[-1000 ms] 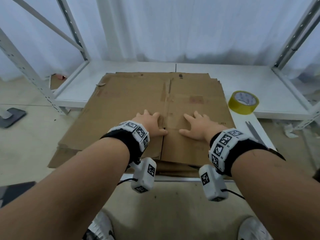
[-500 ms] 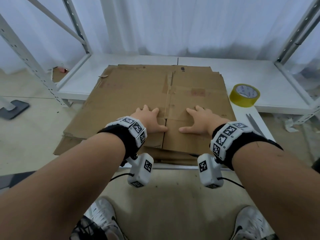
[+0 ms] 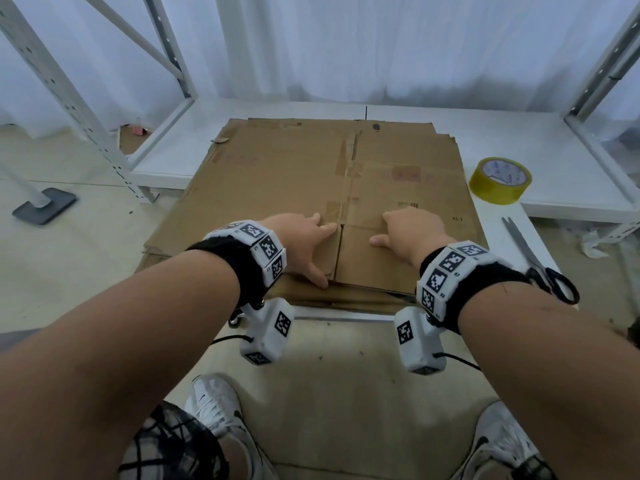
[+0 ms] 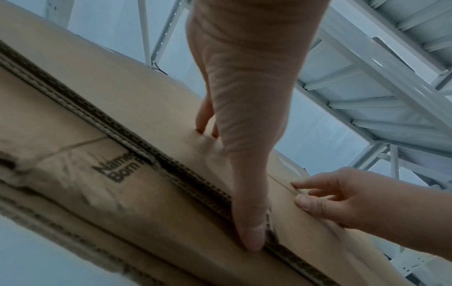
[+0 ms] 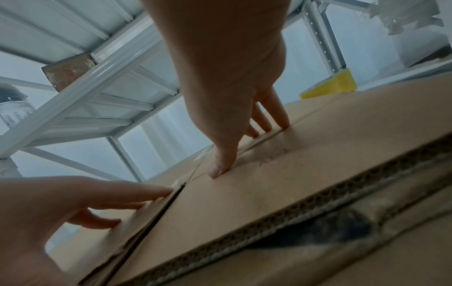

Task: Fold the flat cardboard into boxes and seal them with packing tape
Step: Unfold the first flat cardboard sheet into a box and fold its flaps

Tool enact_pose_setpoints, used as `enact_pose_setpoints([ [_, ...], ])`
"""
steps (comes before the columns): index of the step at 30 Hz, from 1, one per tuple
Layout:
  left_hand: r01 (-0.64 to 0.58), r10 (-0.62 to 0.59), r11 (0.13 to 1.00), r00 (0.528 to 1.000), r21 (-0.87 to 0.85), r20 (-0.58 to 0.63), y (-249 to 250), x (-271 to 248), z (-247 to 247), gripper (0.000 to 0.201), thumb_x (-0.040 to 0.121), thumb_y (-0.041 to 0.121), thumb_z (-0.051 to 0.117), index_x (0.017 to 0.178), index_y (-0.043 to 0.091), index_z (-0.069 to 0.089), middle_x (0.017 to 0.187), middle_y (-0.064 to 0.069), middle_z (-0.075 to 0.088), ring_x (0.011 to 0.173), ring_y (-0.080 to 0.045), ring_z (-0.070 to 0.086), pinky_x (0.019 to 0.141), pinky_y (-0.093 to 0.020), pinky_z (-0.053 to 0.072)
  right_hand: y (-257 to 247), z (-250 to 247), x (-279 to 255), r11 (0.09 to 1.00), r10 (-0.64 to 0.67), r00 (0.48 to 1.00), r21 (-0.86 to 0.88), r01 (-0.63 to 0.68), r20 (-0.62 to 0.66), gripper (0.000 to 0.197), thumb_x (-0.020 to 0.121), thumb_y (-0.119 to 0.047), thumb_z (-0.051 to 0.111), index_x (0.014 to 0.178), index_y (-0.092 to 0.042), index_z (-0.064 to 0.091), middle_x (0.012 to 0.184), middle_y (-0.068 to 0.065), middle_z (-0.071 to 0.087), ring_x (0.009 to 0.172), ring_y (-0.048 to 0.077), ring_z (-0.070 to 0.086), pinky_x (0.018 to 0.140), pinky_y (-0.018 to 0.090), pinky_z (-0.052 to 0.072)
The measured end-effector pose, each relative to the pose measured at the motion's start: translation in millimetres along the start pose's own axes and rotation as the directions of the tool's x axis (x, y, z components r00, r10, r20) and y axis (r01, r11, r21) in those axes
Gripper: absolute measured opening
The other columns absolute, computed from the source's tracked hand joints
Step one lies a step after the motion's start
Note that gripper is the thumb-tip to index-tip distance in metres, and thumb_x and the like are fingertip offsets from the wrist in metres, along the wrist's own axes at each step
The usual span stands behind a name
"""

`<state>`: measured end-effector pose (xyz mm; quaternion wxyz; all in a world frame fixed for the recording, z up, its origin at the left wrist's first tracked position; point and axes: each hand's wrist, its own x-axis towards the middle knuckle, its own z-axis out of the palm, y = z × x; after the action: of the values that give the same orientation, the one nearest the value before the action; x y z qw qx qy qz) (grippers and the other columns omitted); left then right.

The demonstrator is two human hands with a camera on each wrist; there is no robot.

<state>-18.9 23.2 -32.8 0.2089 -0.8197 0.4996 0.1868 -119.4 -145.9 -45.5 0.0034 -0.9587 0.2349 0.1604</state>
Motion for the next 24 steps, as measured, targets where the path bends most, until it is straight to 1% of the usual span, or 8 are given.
enact_pose_setpoints([
  [3, -0.1, 0.114, 0.98, 0.991, 0.175, -0.074, 0.1, -10.3, -11.2, 0.074, 0.086, 0.067, 0.048, 0.135, 0.012, 0.041, 0.124, -0.009, 0.06, 0.092, -0.023, 0.06, 0.075, -0.034, 0.05, 4.7, -1.6, 3.3, 1.0, -0.024, 0.999, -0.017, 0.024, 0.031, 0.064, 0.092, -0.063, 0.045, 0.131, -0.013, 0.053, 0.125, 0.008, 0.061, 0.113, 0.026, 0.058, 0.09, 0.038, 0.05],
  [6, -0.153, 0.181, 0.958, 0.978, 0.241, -0.099, 1.2, -24.0, -21.9, 0.029, 0.097, 0.036, 0.044, 0.114, 0.012, 0.048, 0.089, -0.001, 0.06, 0.061, -0.016, 0.046, 0.05, -0.026, 0.032, 8.9, -7.3, 0.2, 0.998, -0.068, 0.994, 0.014, 0.067, 0.081, 0.081, 0.09, -0.073, 0.035, 0.146, -0.014, 0.038, 0.144, 0.009, 0.048, 0.13, 0.027, 0.047, 0.105, 0.04, 0.042],
  [10, -0.091, 0.128, 0.955, 0.985, 0.283, -0.116, -8.5, -38.6, -28.3, 0.021, 0.098, 0.015, 0.044, 0.118, 0.011, 0.046, 0.09, -0.004, 0.061, 0.069, -0.02, 0.051, 0.06, -0.029, 0.041, 9.5, -13.5, -5.6, 0.99, -0.087, 0.972, 0.126, 0.06, 0.218, 0.096, 0.082, -0.08, 0.037, 0.155, -0.02, 0.016, 0.158, 0.013, 0.024, 0.142, 0.03, 0.031, 0.115, 0.047, 0.03],
  [12, -0.054, 0.104, 0.958, 0.981, 0.281, -0.166, -18.2, -45.3, -38.3, 0.022, 0.098, 0.009, 0.041, 0.12, 0.01, 0.045, 0.085, -0.003, 0.058, 0.067, -0.021, 0.05, 0.061, -0.03, 0.042, 10.2, -27.8, -7.9, 0.977, -0.134, 0.962, 0.196, 0.088, 0.236, 0.098, 0.081, -0.08, 0.04, 0.155, -0.021, 0.015, 0.159, 0.01, 0.022, 0.144, 0.027, 0.028, 0.116, 0.047, 0.027],
  [14, -0.004, 0.068, 0.955, 0.976, 0.297, -0.206, -30.4, -49.2, -50.3, 0.02, 0.097, 0.011, 0.041, 0.117, 0.008, 0.046, 0.085, -0.004, 0.058, 0.067, -0.021, 0.05, 0.06, -0.03, 0.041, 9.4, -50.7, -10.9, 0.956, -0.198, 0.965, 0.252, 0.151, 0.173, 0.091, 0.086, -0.073, 0.043, 0.154, -0.017, 0.019, 0.158, 0.007, 0.027, 0.143, 0.024, 0.03, 0.117, 0.042, 0.026],
  [18, 0.136, -0.049, 0.974, 0.905, 0.179, -0.423, -59.3, -60.7, -78.2, 0.031, 0.093, 0.042, 0.041, 0.098, 0.017, 0.058, 0.082, 0.003, 0.056, 0.076, -0.018, 0.054, 0.056, -0.024, 0.037, 7.5, -101.9, -12.8, 0.927, -0.255, 0.967, 0.289, 0.238, 0.021, 0.085, 0.087, -0.068, 0.047, 0.151, -0.015, 0.029, 0.153, 0.004, 0.037, 0.136, 0.021, 0.039, 0.114, 0.038, 0.03],
  [21, 0.153, -0.087, 0.984, 0.855, 0.089, -0.511, -58.3, -72.7, -93.4, 0.018, 0.098, 0.016, 0.038, 0.112, 0.015, 0.051, 0.098, -0.004, 0.06, 0.089, -0.025, 0.06, 0.064, -0.03, 0.04, 9.0, -124.6, -16.2, 0.896, -0.271, 0.96, 0.346, 0.279, -0.075, 0.088, 0.083, -0.066, 0.055, 0.151, -0.015, 0.029, 0.152, 0.003, 0.038, 0.136, 0.02, 0.04, 0.114, 0.039, 0.031],
  [24, 0.167, -0.205, 0.979, 0.782, -0.118, -0.589, -63.5, -76.2, -87.6, 0.031, 0.097, 0.01, 0.038, 0.127, 0.018, 0.044, 0.113, -0.006, 0.061, 0.096, -0.026, 0.06, 0.078, -0.037, 0.048, 10.4, -123.6, -23.1, 0.86, -0.273, 0.945, 0.394, 0.324, -0.18, 0.087, 0.084, -0.054, 0.065, 0.152, -0.016, 0.025, 0.154, 0.004, 0.033, 0.139, 0.02, 0.035, 0.116, 0.038, 0.029],
])
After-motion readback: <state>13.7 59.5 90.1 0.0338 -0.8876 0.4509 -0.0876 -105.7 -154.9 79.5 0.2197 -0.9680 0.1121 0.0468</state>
